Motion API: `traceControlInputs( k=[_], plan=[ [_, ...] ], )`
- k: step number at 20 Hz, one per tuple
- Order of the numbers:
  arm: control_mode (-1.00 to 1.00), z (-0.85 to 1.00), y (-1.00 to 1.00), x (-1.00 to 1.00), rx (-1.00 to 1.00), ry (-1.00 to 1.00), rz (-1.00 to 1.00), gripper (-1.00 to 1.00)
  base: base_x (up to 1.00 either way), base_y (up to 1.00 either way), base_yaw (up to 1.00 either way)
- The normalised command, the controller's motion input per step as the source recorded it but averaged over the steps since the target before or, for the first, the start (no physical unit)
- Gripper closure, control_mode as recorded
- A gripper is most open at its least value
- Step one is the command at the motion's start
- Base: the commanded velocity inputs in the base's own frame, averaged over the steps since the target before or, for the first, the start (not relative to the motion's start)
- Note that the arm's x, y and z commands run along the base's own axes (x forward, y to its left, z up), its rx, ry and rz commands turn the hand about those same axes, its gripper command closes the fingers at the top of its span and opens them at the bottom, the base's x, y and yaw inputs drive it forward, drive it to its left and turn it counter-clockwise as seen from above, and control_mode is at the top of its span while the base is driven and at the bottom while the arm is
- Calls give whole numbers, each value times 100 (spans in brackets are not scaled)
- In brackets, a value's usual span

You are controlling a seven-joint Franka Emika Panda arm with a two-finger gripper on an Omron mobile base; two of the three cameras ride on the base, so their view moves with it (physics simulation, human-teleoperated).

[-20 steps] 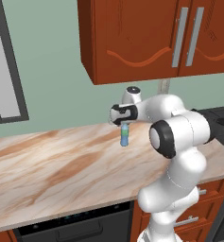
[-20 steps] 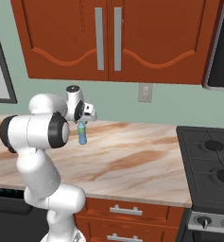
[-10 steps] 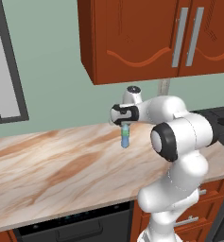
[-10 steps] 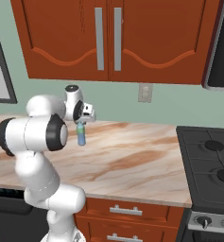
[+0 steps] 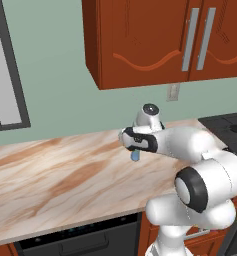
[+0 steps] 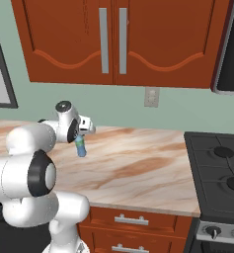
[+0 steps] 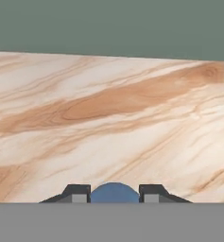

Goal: Move the drinks to the dining counter.

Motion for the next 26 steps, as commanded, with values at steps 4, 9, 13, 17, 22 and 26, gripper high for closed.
traceControlInputs(
  k=[4,9,13,17,22,26],
  plan=[
    [-100,61,-13,-94,3,-17,0,100,0,0,0],
    [-100,86,-25,-100,2,-12,0,100,0,0,0],
    [-100,100,-28,-100,0,-6,0,100,0,0,0],
    [-100,100,-12,-88,0,0,0,100,0,0,0],
    [-100,97,-5,-73,0,3,0,100,0,0,0],
    [-100,93,-2,-62,0,2,0,100,0,0,0]
  ],
)
